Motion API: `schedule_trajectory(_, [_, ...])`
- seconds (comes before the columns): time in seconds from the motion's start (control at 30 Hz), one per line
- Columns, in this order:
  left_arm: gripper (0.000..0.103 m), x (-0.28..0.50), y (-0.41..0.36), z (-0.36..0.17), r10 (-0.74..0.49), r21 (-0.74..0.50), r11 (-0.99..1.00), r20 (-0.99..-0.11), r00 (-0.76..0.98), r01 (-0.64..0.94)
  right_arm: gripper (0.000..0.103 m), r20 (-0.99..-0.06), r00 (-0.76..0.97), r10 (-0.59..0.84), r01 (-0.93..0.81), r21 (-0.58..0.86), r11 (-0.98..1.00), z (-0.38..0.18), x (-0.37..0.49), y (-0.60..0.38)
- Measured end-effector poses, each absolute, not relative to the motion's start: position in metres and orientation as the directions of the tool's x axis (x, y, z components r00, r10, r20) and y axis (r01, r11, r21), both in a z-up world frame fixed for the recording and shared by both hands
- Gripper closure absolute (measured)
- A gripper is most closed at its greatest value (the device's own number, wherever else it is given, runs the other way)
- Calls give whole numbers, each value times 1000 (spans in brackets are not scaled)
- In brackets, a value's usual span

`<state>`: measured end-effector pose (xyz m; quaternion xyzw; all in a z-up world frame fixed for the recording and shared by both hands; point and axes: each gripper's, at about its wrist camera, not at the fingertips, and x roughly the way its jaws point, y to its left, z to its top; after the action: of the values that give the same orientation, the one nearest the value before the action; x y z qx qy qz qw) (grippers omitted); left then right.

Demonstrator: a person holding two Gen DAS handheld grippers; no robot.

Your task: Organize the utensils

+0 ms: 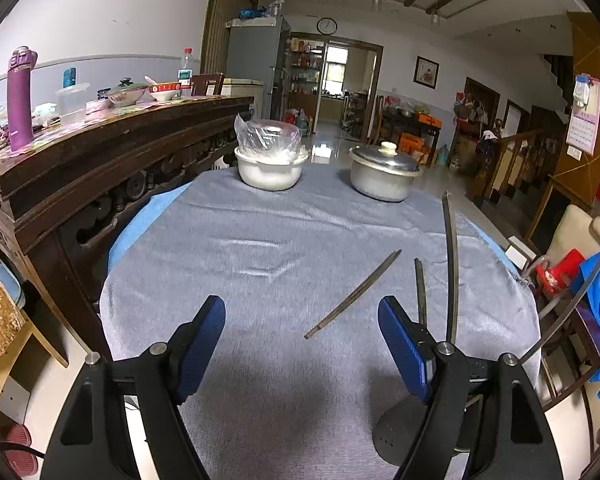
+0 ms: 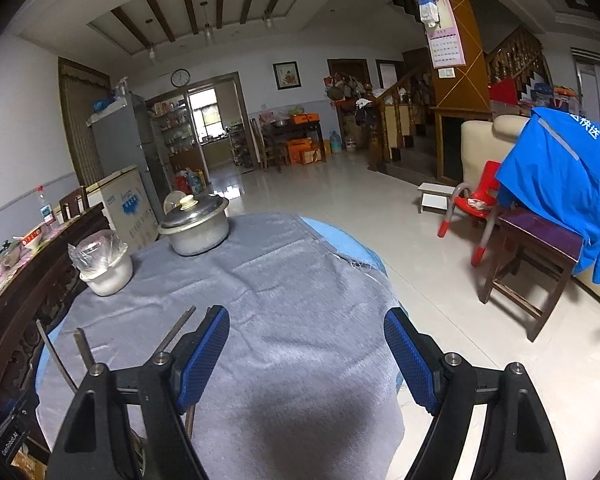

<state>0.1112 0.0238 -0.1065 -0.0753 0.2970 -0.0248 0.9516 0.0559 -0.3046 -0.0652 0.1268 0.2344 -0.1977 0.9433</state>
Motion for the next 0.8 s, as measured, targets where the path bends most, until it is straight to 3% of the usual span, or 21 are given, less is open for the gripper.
schedule_trajectory(0.8, [24,154,31,-143,-61,-138,990,-657,752,-41,21,-590,748,-305,444,103,890,-93,97,-306])
